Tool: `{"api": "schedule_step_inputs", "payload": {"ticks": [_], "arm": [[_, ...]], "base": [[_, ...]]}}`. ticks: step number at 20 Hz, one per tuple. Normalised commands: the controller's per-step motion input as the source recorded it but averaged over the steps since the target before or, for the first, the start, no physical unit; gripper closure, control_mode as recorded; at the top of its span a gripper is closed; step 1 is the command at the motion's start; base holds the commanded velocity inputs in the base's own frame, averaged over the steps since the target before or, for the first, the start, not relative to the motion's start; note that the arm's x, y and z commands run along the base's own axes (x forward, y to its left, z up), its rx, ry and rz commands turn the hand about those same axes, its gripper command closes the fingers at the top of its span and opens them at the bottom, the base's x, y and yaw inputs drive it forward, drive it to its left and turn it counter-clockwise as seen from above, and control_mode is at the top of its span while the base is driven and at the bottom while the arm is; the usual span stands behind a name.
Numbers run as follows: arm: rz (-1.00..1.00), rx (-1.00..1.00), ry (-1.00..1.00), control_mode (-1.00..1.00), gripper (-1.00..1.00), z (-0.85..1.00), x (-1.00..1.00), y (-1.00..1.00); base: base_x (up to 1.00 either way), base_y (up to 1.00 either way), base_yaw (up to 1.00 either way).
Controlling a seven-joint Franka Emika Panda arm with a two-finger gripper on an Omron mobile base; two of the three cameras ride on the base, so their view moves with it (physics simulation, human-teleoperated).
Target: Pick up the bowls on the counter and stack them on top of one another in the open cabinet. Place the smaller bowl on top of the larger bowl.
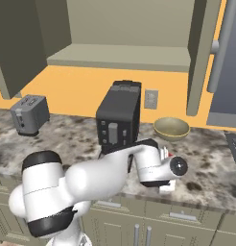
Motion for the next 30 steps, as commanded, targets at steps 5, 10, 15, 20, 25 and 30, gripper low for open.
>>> {"api": "schedule_step_inputs", "payload": {"ticks": [5,10,15,20,25,30], "arm": [[-0.01,0.01,0.00,-1.00,-1.00,-0.18,0.05,-0.11],[-0.01,0.01,0.00,-1.00,-1.00,-0.16,0.08,-0.01],[0.00,0.00,0.00,-1.00,-1.00,-0.15,0.13,0.00],[0.00,0.00,0.00,-1.00,-1.00,-0.15,0.13,0.00],[-0.01,0.00,0.00,-1.00,-1.00,-0.15,0.13,0.00],[-0.01,0.00,0.00,-1.00,1.00,-0.14,0.13,0.00]], "base": [[0.00,0.00,0.00],[0.00,0.00,0.00],[0.00,0.00,0.00],[0.00,0.00,0.00],[0.00,0.00,0.00],[0.00,0.00,0.00]]}}
